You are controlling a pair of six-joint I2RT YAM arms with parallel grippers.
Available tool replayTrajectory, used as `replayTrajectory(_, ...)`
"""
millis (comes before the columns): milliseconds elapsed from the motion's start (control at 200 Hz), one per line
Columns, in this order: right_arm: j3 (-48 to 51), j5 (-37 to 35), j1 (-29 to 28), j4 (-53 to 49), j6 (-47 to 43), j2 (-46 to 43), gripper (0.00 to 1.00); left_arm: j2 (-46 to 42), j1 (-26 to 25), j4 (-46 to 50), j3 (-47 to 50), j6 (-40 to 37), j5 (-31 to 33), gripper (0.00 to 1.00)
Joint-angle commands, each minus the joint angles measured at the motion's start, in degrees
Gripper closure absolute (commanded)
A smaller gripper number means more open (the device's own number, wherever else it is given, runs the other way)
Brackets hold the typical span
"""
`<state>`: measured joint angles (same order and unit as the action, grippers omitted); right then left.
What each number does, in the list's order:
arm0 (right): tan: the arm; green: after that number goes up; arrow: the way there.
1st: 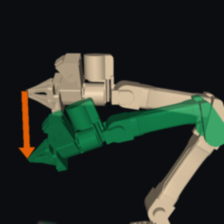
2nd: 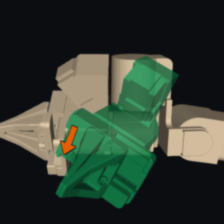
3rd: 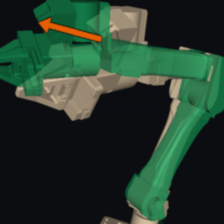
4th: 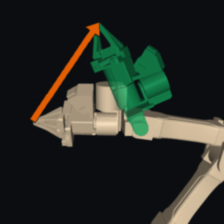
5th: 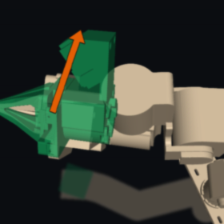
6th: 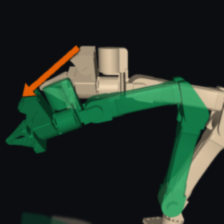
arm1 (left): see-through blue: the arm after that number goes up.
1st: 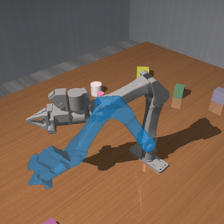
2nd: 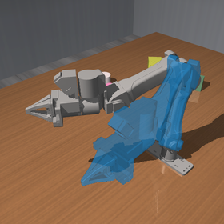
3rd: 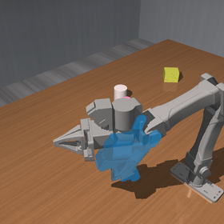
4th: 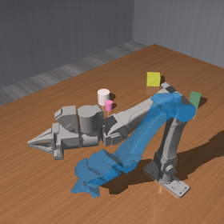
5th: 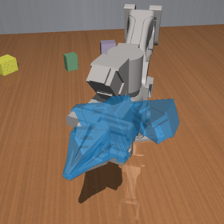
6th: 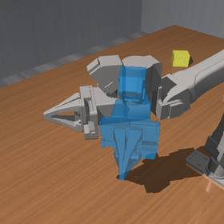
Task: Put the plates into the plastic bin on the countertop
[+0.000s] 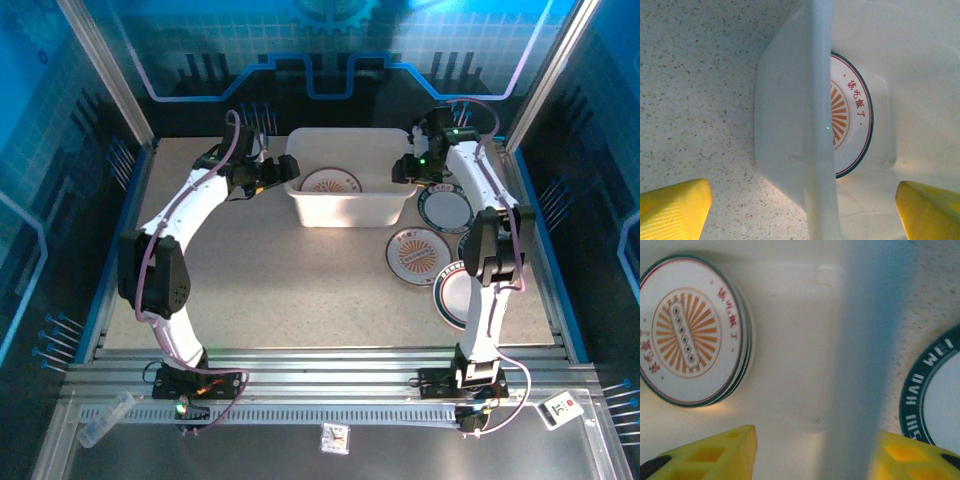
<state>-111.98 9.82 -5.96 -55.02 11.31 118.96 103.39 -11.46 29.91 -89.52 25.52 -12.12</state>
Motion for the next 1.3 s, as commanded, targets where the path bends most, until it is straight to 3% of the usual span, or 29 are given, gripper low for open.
replayTrajectory(0, 0.27, -0.77, -2.04, -0.14, -3.03, -1.45, 0.51, -3.73, 0.6, 0.99, 2.07, -0.04, 1.14, 0.04)
replayTrajectory(200, 5.53, -0.51, -4.85, 2.02, -2.34, -4.52, 0.57, -7.45, 2.95, 0.94, 6.46, -0.55, 1.16, 0.04)
replayTrajectory(805, 18.32, 0.54, -13.99, 7.67, 4.25, -14.35, 0.59, -21.19, 8.6, 2.22, 18.42, -2.45, 1.2, 0.03)
replayTrajectory(865, 19.08, 0.46, -13.85, 8.33, 4.98, -15.45, 0.54, -22.39, 8.74, 2.49, 19.23, -2.54, 0.93, 0.03)
replayTrajectory(1071, 18.59, 1.03, -11.66, 8.22, 7.33, -20.63, 0.22, -26.95, 8.74, 2.95, 20.86, -2.7, 0.33, 0.03)
replayTrajectory(1296, 24.29, 0.81, -4.63, 3.56, 8.64, -30.22, 0.11, -29.13, 8.75, 2.37, 21.66, -2.85, -1.13, 0.02)
